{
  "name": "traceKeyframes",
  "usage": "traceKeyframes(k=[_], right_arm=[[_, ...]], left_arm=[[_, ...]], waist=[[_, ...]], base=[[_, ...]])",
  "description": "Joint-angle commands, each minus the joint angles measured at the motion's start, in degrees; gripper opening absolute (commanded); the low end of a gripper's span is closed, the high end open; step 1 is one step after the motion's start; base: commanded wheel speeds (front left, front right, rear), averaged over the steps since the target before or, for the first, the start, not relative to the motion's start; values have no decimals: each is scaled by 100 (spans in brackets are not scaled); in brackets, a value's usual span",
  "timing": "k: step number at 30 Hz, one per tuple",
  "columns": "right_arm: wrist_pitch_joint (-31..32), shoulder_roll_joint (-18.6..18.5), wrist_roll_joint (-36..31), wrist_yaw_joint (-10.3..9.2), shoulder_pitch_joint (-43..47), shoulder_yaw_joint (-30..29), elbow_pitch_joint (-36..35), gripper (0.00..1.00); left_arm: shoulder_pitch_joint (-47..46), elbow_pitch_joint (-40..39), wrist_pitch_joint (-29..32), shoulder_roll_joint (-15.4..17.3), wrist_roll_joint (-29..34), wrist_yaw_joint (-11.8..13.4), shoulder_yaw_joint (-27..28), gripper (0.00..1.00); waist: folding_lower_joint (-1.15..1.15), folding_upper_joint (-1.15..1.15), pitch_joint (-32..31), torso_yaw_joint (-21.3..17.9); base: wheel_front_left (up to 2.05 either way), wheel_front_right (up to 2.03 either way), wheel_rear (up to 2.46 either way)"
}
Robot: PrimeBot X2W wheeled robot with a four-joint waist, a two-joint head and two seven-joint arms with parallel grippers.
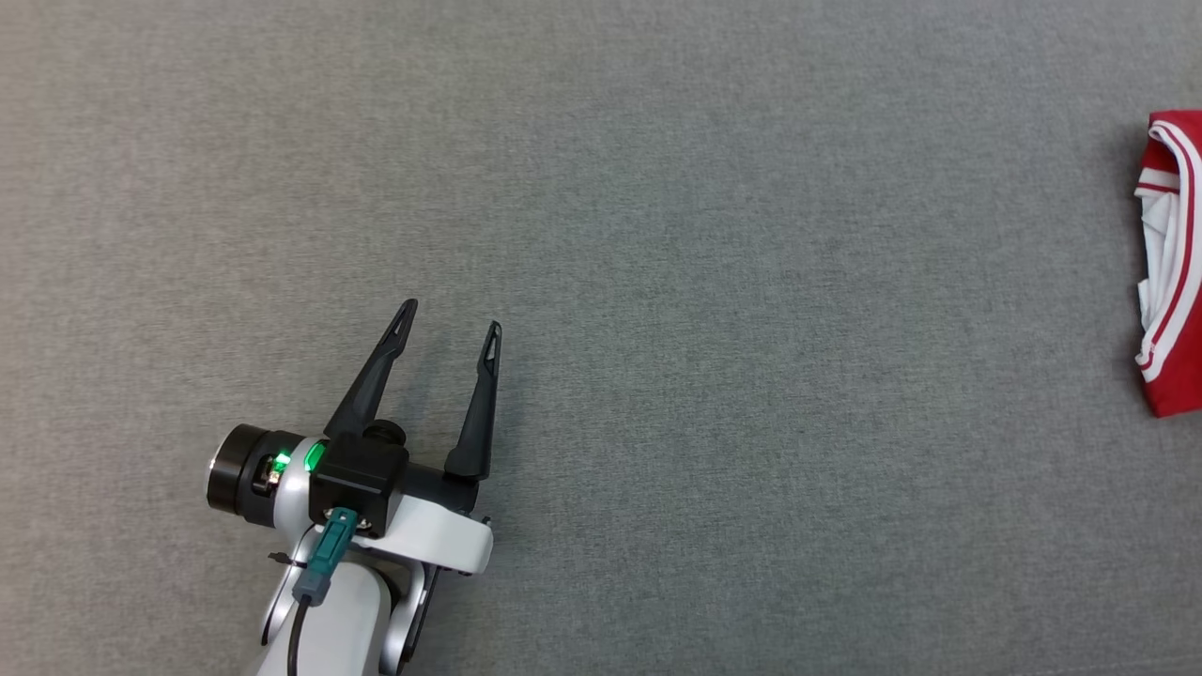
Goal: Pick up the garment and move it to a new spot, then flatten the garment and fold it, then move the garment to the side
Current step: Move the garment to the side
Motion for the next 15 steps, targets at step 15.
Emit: traceKeyframes(k=[15], right_arm=[[-218,-120,-559,-1,-684,180,269,0]], left_arm=[[-155,113,-25,28,-40,-22,-66,100]], waist=[[0,0,182,-52]], base=[[0,0,0]])
